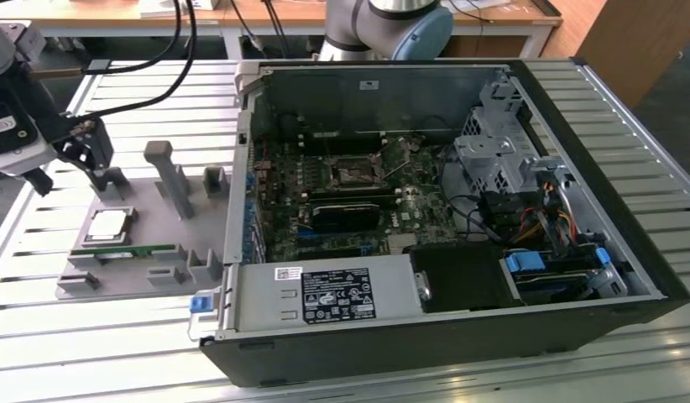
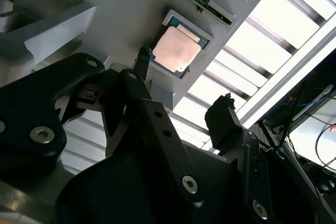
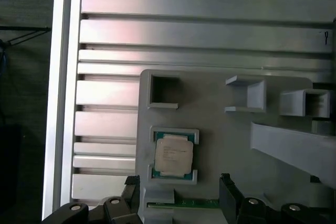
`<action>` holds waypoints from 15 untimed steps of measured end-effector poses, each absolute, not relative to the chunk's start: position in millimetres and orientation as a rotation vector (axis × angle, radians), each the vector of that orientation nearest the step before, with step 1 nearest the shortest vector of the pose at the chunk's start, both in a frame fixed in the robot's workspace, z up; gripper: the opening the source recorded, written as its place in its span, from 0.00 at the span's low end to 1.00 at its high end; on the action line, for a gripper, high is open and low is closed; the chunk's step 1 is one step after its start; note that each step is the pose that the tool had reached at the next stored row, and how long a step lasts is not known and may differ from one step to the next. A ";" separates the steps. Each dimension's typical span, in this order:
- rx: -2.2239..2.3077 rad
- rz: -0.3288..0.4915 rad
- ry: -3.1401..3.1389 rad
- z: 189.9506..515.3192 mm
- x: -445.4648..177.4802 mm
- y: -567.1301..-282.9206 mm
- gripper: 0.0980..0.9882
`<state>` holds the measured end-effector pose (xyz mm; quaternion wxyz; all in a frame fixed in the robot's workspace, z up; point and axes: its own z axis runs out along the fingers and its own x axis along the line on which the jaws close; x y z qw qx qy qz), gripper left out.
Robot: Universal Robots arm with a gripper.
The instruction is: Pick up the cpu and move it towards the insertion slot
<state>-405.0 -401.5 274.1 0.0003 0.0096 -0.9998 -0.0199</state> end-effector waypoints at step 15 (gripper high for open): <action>0.030 -0.063 -3.140 253.3 -405.0 -403.2 0.68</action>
